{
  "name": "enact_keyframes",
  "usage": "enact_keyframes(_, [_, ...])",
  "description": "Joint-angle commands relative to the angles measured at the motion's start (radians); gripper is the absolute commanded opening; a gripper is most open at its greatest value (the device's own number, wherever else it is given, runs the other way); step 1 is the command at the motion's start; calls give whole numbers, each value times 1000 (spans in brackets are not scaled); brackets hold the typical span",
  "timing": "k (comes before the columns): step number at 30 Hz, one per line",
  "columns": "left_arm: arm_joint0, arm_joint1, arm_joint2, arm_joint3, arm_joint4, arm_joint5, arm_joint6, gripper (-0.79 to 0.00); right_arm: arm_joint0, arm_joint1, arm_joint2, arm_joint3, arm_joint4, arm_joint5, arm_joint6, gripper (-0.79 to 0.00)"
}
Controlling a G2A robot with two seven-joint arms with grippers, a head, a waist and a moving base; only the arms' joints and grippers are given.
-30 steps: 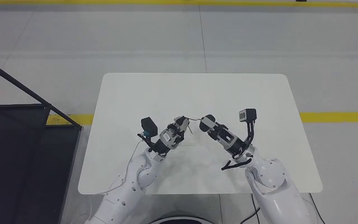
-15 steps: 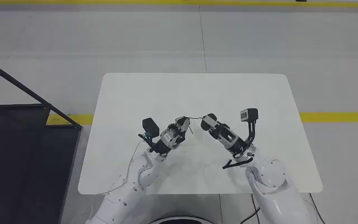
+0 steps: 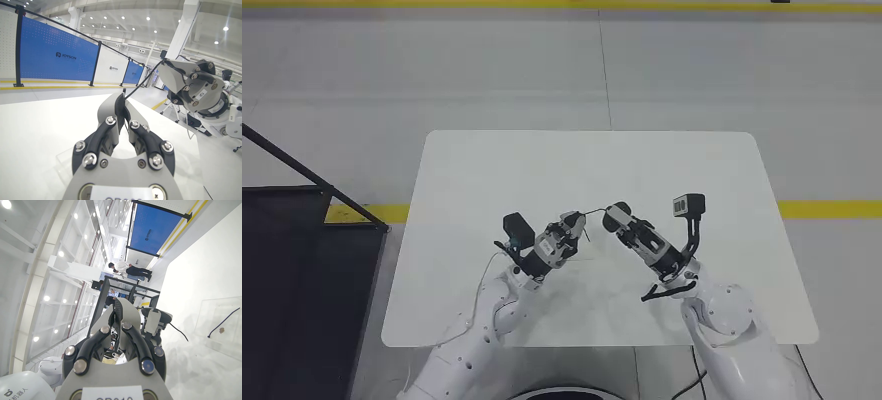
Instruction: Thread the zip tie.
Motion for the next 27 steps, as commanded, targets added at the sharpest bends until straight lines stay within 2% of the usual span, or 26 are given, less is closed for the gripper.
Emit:
enact_keyframes(1, [-2,0,0,2,4,0,-2,-785,0,0,0,1,0,-1,1,-785])
enact_keyframes(11, [-1,-2,-8,4,-27,2,7,-785,-5,0,6,0,3,-13,3,-785])
enact_keyframes(18, [1,-3,-34,1,-90,3,22,-785,-14,4,40,11,68,-19,46,-785])
enact_keyframes(23, [1,-2,-45,-5,-115,-12,20,-785,2,12,68,22,86,74,115,-785])
enact_keyframes(27, [1,-2,-45,-5,-115,-12,20,-785,2,12,68,22,86,74,115,-785])
